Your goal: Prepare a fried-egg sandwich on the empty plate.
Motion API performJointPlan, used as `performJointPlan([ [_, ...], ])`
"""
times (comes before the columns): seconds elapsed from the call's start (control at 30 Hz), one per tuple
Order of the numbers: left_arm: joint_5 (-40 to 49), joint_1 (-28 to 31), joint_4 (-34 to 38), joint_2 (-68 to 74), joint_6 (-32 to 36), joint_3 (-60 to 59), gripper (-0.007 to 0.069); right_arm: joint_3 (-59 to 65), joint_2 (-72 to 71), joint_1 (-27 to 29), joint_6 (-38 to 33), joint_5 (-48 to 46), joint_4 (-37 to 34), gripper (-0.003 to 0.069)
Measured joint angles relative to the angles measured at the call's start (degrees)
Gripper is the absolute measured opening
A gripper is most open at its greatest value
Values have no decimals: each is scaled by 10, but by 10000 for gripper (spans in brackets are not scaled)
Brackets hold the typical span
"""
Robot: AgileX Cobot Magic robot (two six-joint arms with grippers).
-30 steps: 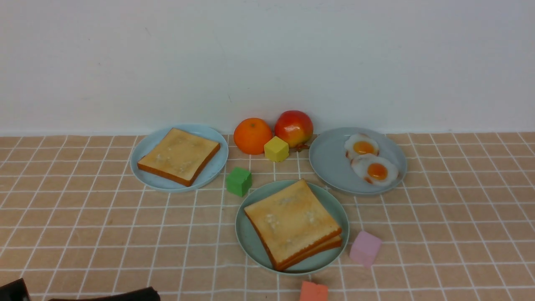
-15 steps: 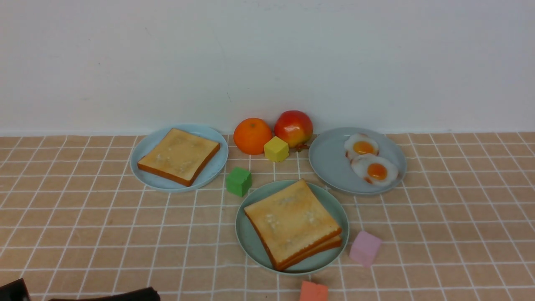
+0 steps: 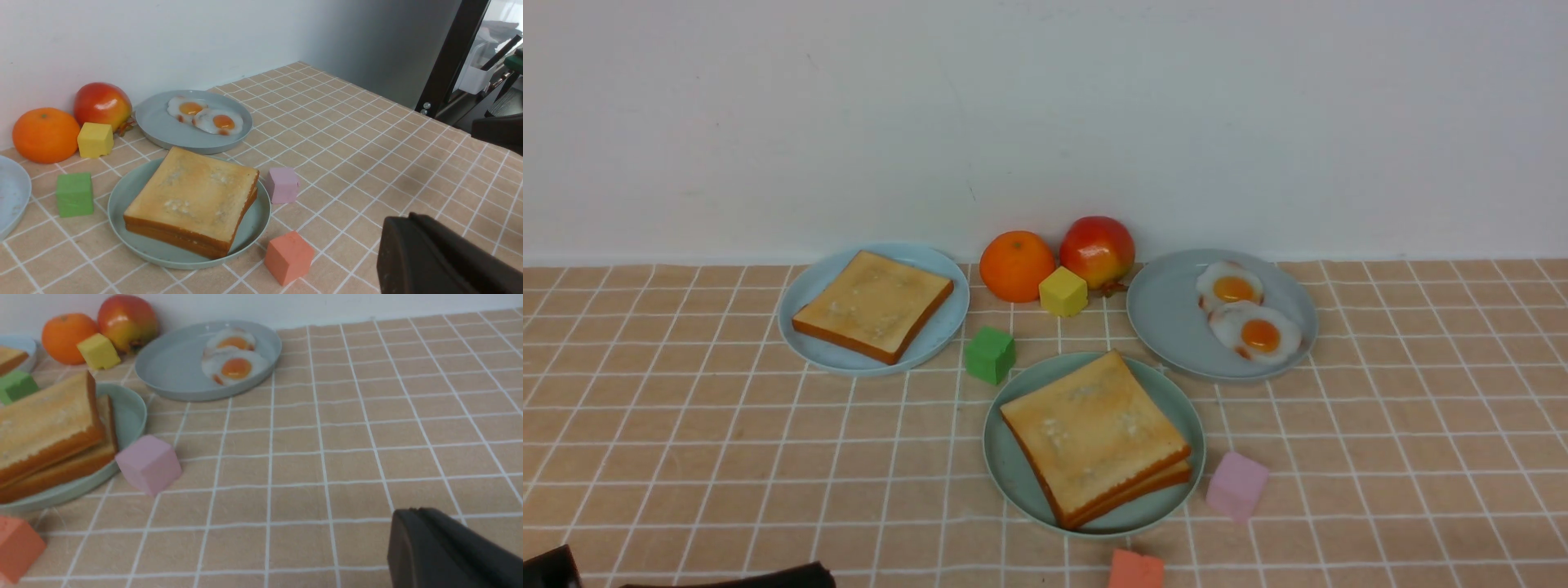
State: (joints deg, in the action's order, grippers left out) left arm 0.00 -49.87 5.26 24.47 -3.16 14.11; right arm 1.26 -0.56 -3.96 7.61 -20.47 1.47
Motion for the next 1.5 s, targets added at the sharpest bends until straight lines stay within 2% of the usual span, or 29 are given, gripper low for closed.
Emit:
performJointPlan([
  [0.27,6,0,0,0,0,0,-8,-1,0,0,-12,-7,7,-10],
  [0.43,6,0,0,0,0,0,-3,-2,0,0,-52,-10,8,-10],
  [0.6,7,0,0,0,0,0,0,-3,0,0,-104,-14,-20,-10],
  [1.5,12,0,0,0,0,0,24,-3,0,0,-119,-15,-30,10],
])
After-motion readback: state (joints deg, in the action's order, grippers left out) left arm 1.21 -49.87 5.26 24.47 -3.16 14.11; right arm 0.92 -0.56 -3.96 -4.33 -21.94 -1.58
